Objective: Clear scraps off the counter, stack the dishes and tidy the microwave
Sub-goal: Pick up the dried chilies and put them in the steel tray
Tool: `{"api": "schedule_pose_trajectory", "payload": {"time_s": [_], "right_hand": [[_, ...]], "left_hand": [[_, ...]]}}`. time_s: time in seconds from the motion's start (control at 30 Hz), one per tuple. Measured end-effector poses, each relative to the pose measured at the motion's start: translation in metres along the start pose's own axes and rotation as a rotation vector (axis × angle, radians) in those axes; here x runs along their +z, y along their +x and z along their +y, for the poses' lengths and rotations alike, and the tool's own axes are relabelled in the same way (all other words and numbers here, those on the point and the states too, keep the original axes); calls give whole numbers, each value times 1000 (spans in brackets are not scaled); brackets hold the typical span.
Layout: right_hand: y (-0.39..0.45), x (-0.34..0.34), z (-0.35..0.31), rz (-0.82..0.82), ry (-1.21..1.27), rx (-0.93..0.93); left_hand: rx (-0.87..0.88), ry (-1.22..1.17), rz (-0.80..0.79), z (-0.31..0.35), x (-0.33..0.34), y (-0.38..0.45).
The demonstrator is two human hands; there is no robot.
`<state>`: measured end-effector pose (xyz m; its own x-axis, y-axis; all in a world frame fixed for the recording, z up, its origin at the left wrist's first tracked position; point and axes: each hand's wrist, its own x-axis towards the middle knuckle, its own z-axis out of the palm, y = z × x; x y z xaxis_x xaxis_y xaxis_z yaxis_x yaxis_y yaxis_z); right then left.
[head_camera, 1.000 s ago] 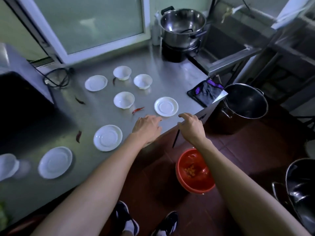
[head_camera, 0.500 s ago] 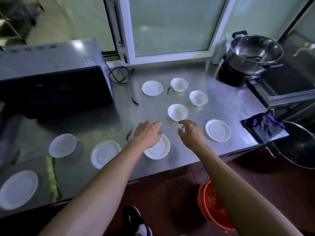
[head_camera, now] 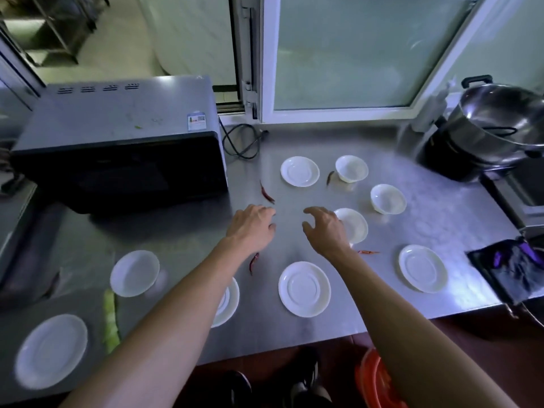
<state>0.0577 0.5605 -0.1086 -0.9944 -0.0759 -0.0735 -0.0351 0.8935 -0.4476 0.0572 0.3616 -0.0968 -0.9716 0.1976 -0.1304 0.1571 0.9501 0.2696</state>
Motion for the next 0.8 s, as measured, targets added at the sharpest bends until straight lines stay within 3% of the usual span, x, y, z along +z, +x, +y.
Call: {"api": "schedule_pose_trajectory", "payload": {"time_s": [0.53,0.8], "right_hand": [[149,34,57,-226,63,-49],[175,50,78,-233,71,25]], "left_hand": [[-140,8,-70,-10,45,118],[-56,105,-110,-25,70,151]]}}
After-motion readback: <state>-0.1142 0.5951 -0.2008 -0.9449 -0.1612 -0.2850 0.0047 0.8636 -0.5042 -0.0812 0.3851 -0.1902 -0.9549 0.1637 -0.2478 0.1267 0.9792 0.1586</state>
